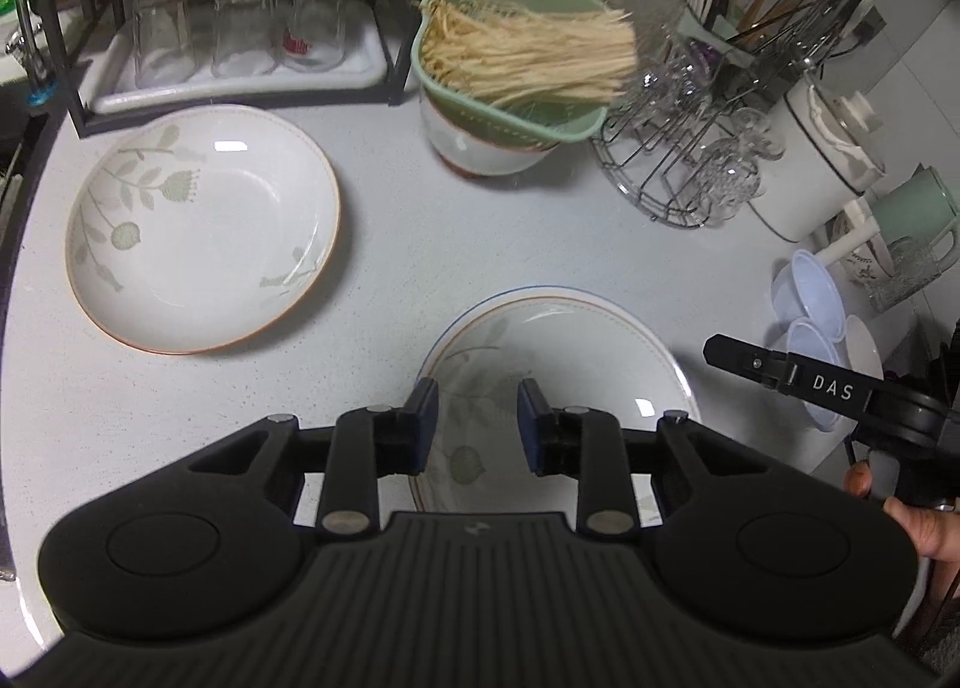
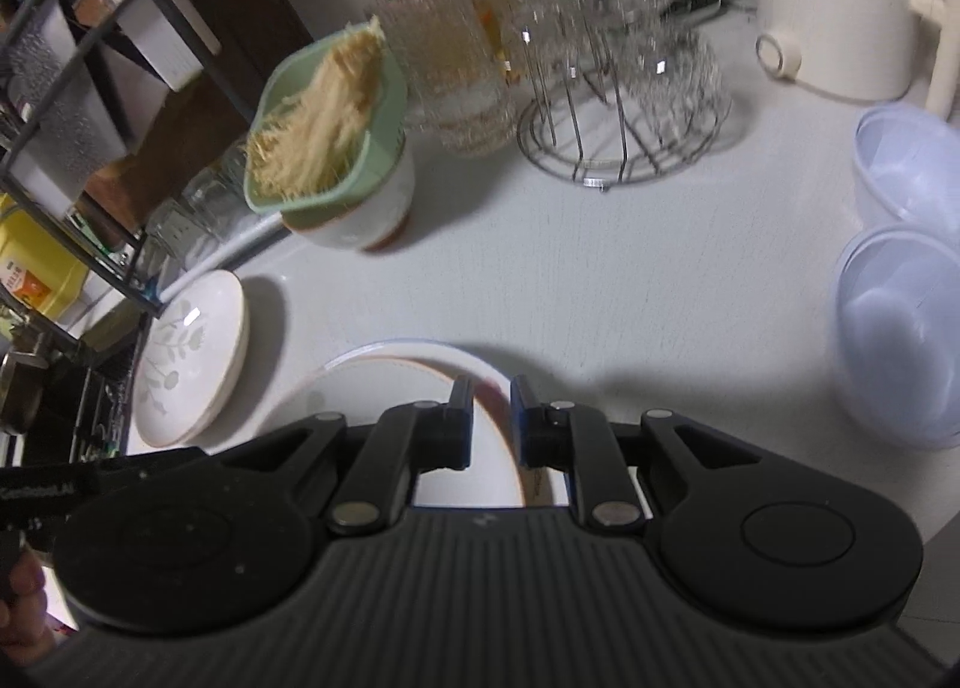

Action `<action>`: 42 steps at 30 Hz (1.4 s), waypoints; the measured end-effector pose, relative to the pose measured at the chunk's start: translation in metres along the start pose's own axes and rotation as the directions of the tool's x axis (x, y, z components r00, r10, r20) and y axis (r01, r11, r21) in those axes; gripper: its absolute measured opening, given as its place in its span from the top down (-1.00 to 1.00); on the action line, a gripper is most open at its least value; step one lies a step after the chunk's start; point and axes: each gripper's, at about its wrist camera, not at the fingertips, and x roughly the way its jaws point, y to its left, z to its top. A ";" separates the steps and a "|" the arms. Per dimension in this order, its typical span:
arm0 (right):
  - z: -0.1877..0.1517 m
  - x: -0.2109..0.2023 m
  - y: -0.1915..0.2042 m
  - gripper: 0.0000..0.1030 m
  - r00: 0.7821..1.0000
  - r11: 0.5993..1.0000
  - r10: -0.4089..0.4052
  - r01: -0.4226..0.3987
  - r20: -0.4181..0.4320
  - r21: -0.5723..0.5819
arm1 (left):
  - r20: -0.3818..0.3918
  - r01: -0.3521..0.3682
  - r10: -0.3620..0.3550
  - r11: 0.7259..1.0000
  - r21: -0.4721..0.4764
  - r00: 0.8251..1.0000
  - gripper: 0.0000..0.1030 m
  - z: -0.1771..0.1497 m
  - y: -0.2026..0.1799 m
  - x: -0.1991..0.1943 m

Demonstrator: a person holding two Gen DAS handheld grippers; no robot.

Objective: Organize plates and bowls
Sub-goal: 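Open the left gripper to release the plate onto the rose-print plate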

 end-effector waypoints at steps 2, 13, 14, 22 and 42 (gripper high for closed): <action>0.002 -0.012 0.003 0.67 1.000 1.000 0.002 -0.001 0.024 -0.013 | 0.016 0.003 -0.003 1.000 0.011 1.000 0.36 -0.002 -0.006 -0.012; -0.006 -0.079 0.016 0.67 0.993 0.997 0.040 -0.032 0.110 -0.066 | 0.128 -0.032 0.029 0.999 0.019 0.991 0.36 -0.030 -0.031 -0.076; -0.008 -0.084 0.017 0.67 0.992 0.996 0.045 -0.036 0.116 -0.079 | 0.137 -0.036 0.033 0.999 0.021 0.990 0.36 -0.033 -0.033 -0.079; -0.022 -0.116 0.017 0.67 0.987 0.985 0.086 -0.064 0.136 -0.157 | 0.188 -0.072 0.068 0.997 0.013 0.980 0.34 -0.057 -0.053 -0.100; -0.060 -0.175 0.003 0.66 0.972 0.970 0.132 -0.086 0.196 -0.227 | 0.250 -0.122 0.127 0.992 -0.032 0.960 -0.40 -0.112 -0.089 -0.146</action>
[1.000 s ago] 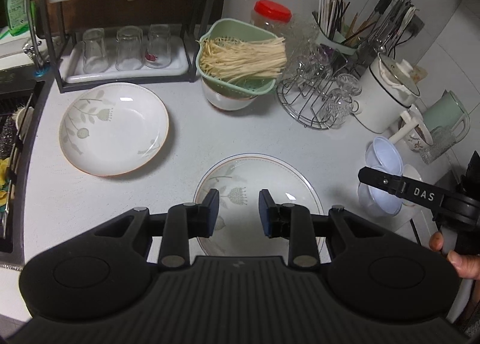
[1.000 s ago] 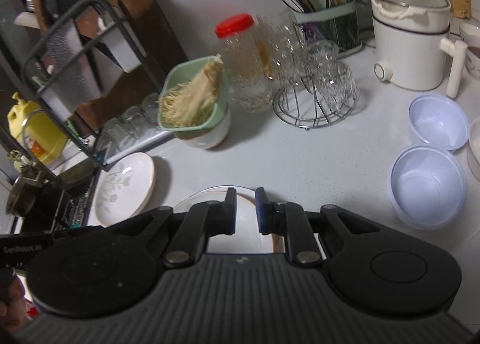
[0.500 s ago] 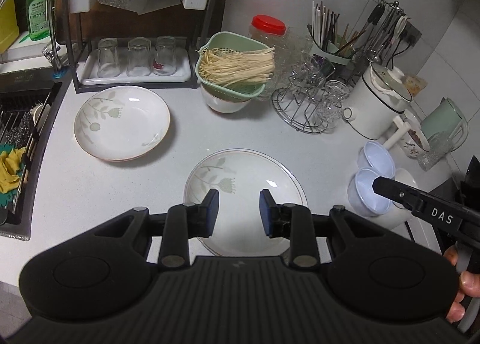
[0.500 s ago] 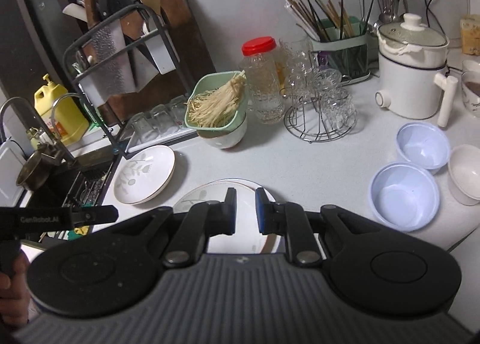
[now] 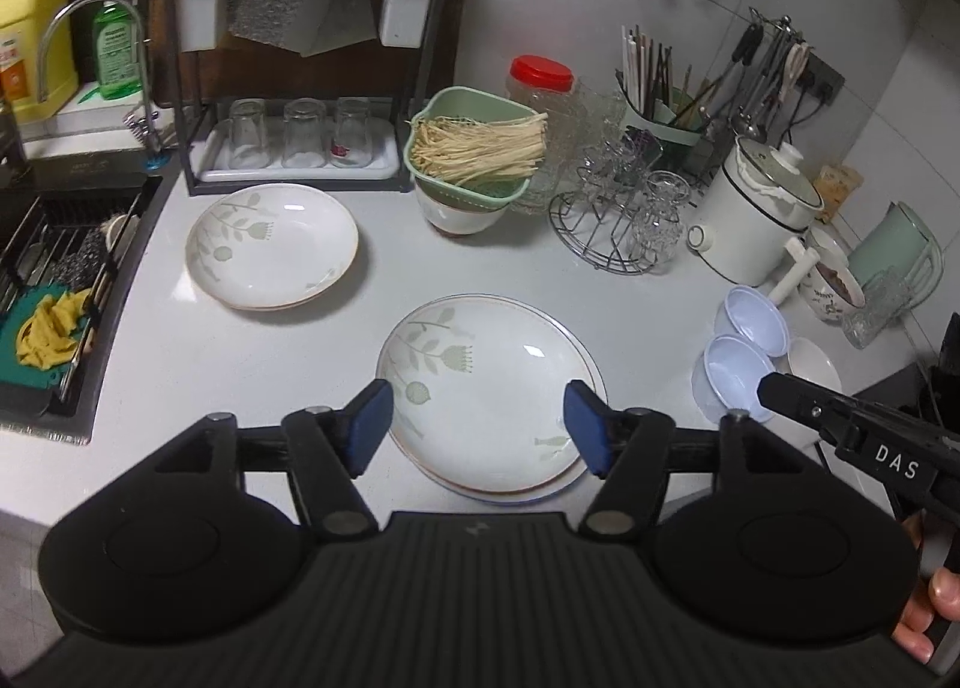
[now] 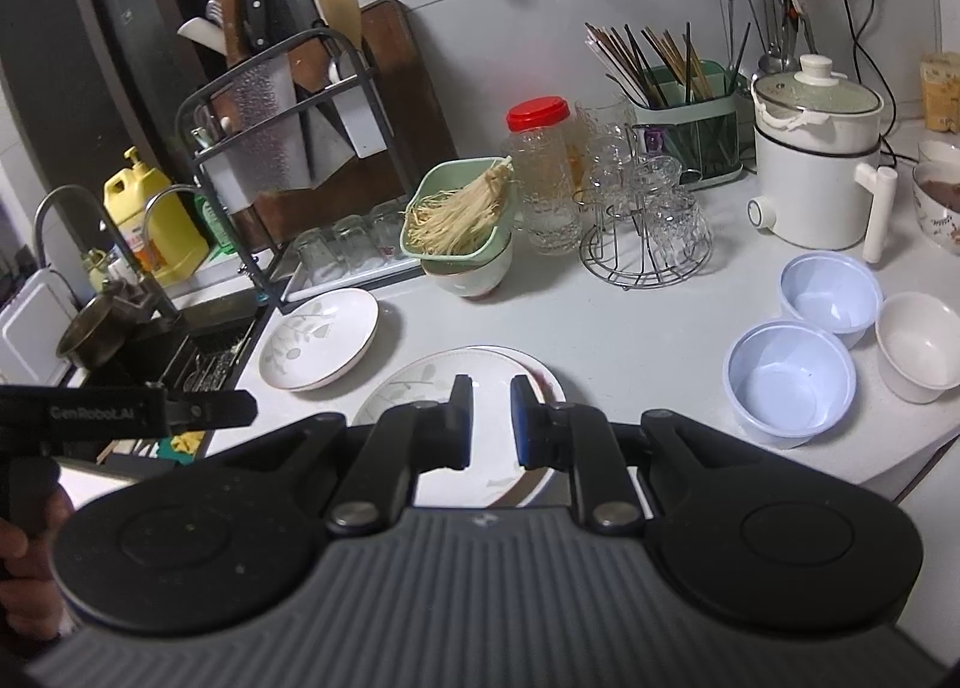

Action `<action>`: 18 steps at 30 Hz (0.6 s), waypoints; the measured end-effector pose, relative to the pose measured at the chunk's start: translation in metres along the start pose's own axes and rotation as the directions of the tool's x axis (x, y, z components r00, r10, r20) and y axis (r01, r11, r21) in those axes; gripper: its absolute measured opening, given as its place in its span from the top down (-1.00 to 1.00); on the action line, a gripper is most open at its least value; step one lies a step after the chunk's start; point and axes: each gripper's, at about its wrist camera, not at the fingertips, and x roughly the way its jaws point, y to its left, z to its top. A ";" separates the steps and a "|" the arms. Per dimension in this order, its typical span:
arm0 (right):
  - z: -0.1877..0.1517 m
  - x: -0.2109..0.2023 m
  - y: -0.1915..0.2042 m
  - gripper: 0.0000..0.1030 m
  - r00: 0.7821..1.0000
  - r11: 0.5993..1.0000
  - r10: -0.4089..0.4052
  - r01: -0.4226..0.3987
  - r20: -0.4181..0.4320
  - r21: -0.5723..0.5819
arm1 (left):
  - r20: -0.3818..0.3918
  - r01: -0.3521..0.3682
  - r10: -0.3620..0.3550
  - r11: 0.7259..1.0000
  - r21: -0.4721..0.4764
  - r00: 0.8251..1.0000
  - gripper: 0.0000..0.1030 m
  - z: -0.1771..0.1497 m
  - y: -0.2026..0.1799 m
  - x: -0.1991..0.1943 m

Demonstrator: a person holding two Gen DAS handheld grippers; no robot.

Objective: Organize plates and bowls
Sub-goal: 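Open the left gripper to release the plate onto the rose-print plate, then withdraw the left gripper and move toward the other leaf-pattern plate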

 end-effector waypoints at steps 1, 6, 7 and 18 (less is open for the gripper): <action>-0.001 -0.003 -0.001 0.66 1.000 1.000 0.003 -0.003 0.001 -0.006 | 0.004 -0.005 0.005 1.000 -0.012 1.000 -0.42 -0.003 0.000 -0.003; -0.008 -0.015 -0.006 0.66 0.999 0.998 0.043 -0.044 -0.007 -0.041 | -0.012 -0.031 0.030 0.996 -0.081 0.999 -0.45 -0.025 -0.004 -0.018; -0.009 -0.017 -0.007 0.66 0.999 0.997 0.052 -0.052 -0.010 -0.049 | -0.012 -0.039 0.038 0.995 -0.088 0.999 -0.45 -0.031 -0.006 -0.021; -0.025 -0.032 -0.012 0.66 0.990 0.976 0.128 -0.136 -0.056 -0.168 | -0.005 -0.109 0.110 0.976 -0.187 0.994 -0.48 -0.073 -0.018 -0.040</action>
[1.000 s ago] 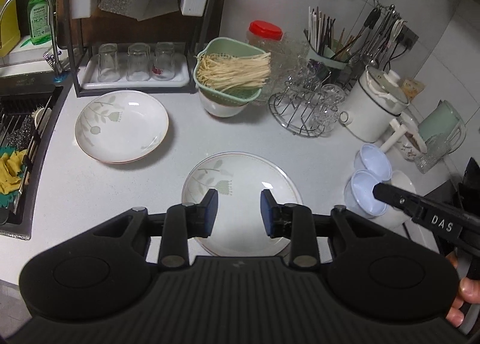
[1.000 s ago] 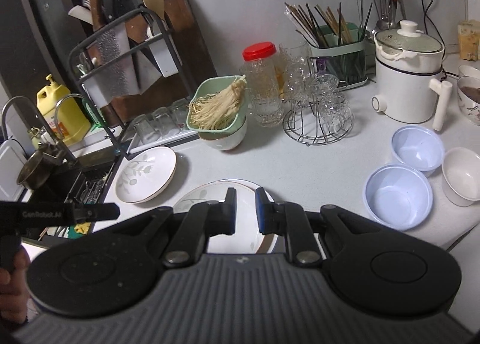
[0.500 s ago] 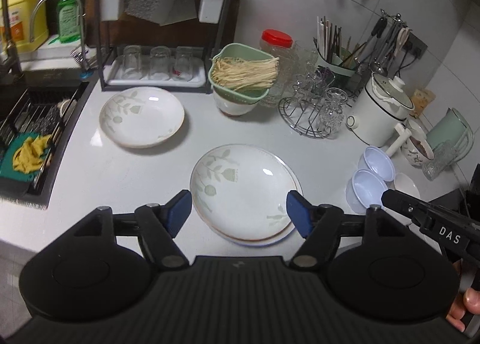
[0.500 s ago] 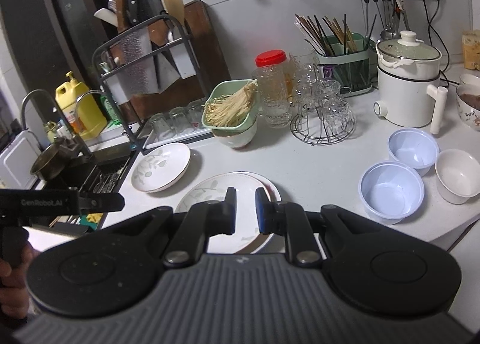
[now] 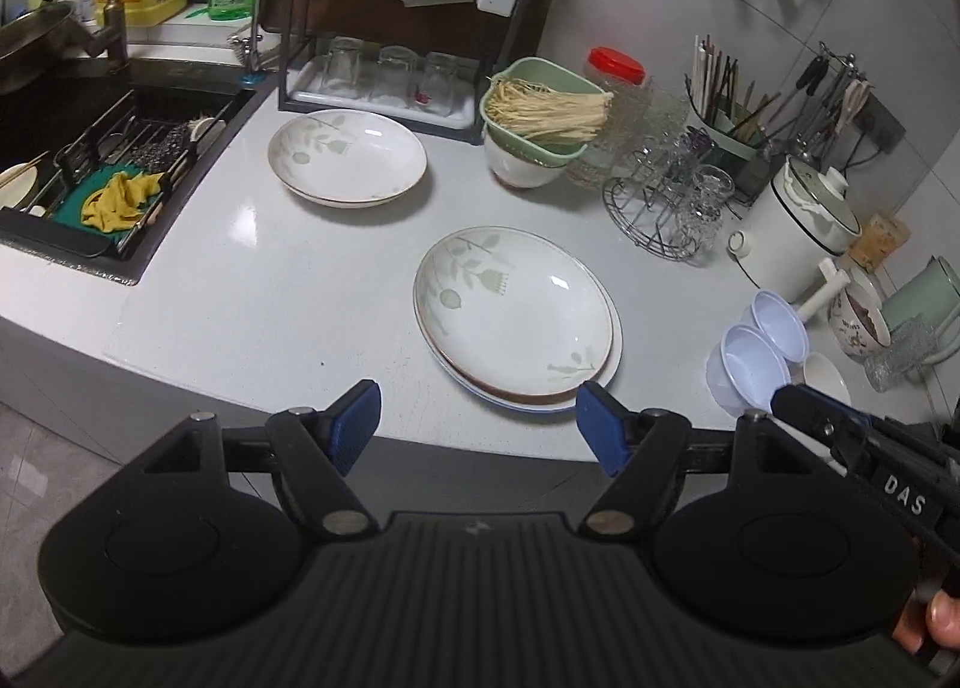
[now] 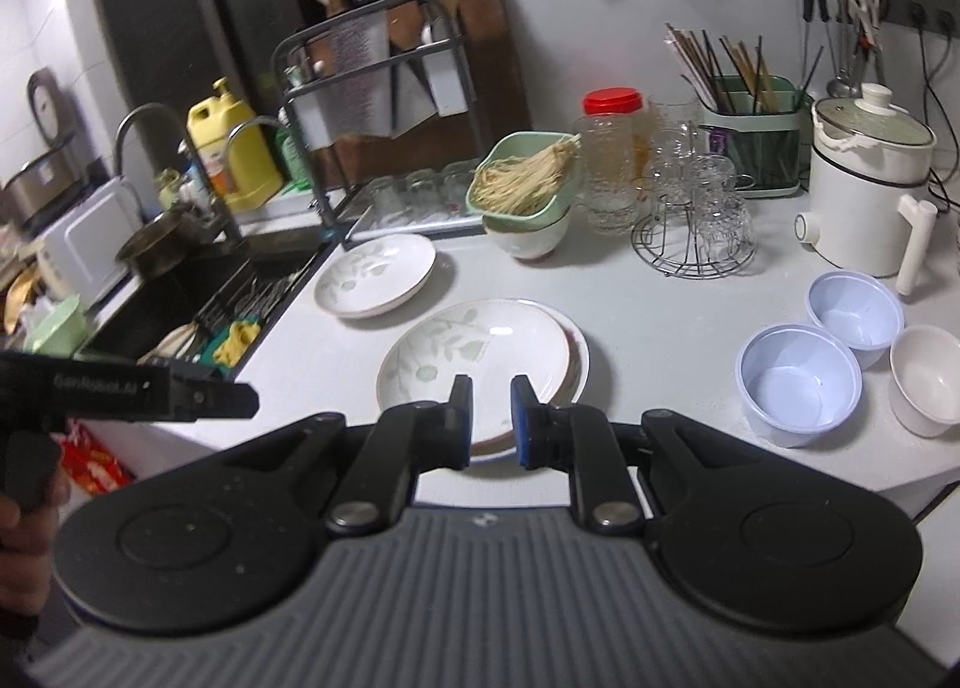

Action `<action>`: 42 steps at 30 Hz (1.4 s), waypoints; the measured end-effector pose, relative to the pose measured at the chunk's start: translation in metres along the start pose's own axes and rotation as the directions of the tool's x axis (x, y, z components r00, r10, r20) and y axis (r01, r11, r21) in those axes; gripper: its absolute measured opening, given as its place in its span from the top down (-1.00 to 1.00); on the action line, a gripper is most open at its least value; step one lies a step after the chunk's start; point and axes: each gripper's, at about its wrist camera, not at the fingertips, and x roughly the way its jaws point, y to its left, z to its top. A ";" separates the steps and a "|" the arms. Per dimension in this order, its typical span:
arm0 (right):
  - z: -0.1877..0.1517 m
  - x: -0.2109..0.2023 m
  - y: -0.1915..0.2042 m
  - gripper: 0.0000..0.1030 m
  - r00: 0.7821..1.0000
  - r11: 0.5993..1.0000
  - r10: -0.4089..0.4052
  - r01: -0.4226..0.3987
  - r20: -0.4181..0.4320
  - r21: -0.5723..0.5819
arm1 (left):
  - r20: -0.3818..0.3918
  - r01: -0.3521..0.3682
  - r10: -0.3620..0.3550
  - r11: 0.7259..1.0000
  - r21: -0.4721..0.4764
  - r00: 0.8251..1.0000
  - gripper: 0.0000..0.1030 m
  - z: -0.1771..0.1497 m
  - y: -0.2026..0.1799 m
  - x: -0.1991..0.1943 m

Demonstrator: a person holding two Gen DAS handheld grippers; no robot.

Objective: Organize plates and bowls
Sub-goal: 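Withdraw the left gripper and move toward the other leaf-pattern plate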

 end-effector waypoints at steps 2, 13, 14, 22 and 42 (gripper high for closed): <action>-0.002 -0.002 -0.002 0.66 1.000 1.000 0.005 -0.005 -0.012 -0.005 | 0.001 -0.005 0.005 1.000 0.000 1.000 -0.48 -0.002 -0.001 0.001; -0.003 0.011 -0.001 -0.01 1.000 0.999 0.022 -0.023 -0.020 -0.048 | -0.027 -0.057 0.056 0.998 -0.035 0.998 -0.52 0.003 0.019 0.012; -0.002 0.013 0.000 -0.19 1.000 0.999 0.025 -0.026 -0.015 -0.047 | -0.028 -0.062 0.061 0.997 -0.043 0.998 -0.54 0.006 0.021 0.013; 0.009 0.036 0.007 -0.38 0.999 0.999 0.028 -0.029 -0.015 -0.039 | -0.024 -0.055 0.054 0.998 -0.043 0.998 -0.54 0.041 0.039 0.035; 0.061 0.147 0.040 -0.38 0.994 0.995 -0.085 0.088 -0.070 0.043 | -0.096 0.045 -0.036 0.995 0.094 0.995 -0.54 0.163 0.099 0.155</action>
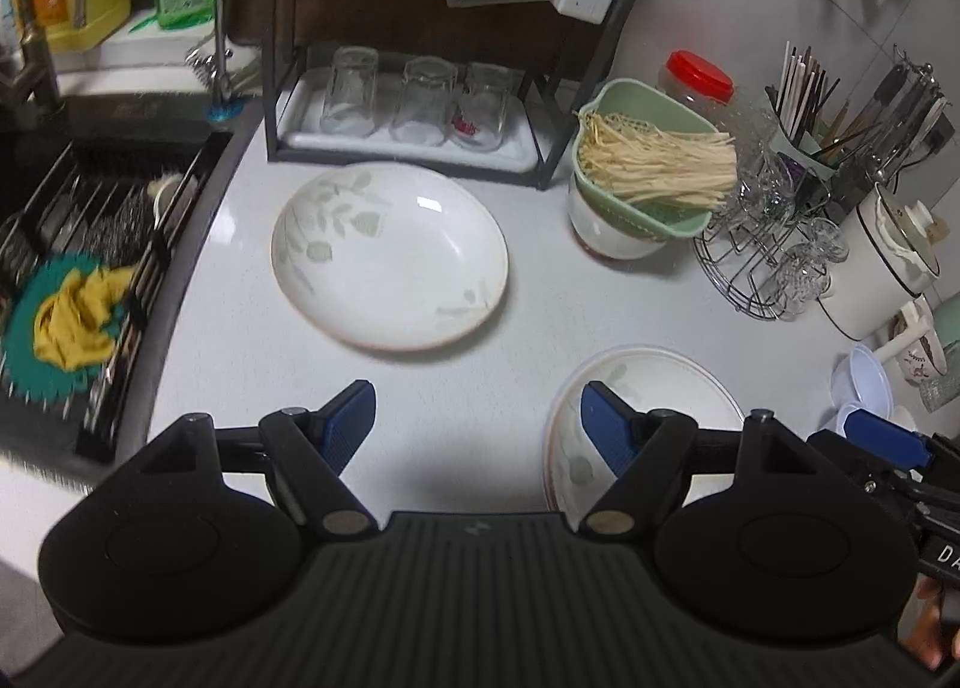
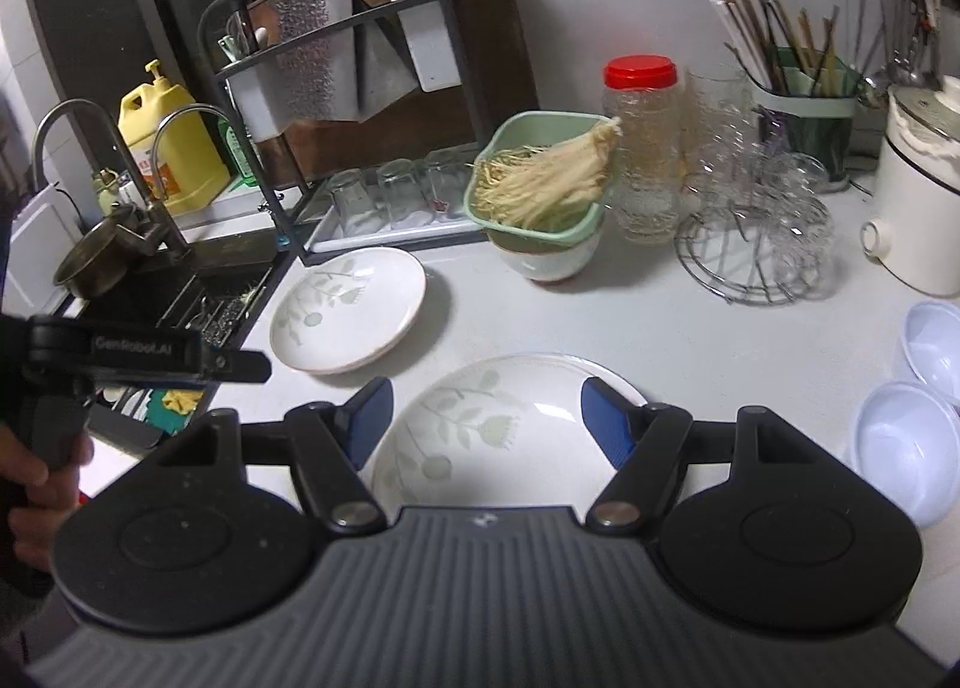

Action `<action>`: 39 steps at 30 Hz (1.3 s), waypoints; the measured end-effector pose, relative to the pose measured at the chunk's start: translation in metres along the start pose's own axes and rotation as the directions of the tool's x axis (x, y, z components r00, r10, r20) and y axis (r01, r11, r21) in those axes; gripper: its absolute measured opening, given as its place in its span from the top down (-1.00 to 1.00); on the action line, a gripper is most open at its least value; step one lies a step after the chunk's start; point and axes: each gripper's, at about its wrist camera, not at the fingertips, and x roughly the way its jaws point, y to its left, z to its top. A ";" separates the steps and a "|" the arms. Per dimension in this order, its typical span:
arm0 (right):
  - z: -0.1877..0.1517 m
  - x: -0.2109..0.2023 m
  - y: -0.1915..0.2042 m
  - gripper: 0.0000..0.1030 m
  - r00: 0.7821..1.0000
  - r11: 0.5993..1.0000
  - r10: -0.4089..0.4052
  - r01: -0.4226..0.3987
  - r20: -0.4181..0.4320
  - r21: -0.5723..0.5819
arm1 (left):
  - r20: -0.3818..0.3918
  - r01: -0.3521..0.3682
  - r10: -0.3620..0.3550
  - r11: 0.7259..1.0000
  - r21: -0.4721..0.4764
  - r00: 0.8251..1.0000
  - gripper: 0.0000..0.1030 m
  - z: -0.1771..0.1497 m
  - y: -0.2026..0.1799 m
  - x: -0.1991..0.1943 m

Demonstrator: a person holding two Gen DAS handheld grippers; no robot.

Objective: Organize plates and bowls
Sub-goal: 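Withdraw the left gripper and move toward the other leaf-pattern plate, then grasp the rim of the second leaf-pattern plate with the left gripper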

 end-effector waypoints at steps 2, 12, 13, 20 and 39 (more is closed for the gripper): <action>0.005 0.008 0.007 -0.38 1.000 1.000 -0.010 0.010 0.004 -0.011 | 0.002 0.007 -0.007 1.000 0.018 1.000 -0.54 0.010 0.005 0.007; 0.033 0.056 0.041 -0.38 0.998 0.998 -0.056 0.056 0.005 0.036 | -0.049 0.056 -0.054 0.997 0.044 0.997 -0.54 0.045 0.055 0.044; 0.034 0.061 0.045 -0.38 0.998 0.998 -0.060 0.059 0.002 0.038 | -0.048 0.053 -0.050 0.997 0.054 0.998 -0.54 0.049 0.060 0.046; 0.047 0.099 0.070 -0.35 0.997 0.997 -0.052 0.055 -0.049 0.052 | -0.045 0.027 -0.022 0.991 0.128 0.999 -0.54 0.072 0.095 0.067; 0.063 0.199 0.073 0.35 0.969 0.981 -0.071 0.111 -0.238 0.159 | -0.190 0.132 -0.101 0.979 0.156 0.977 -0.50 0.103 0.131 0.156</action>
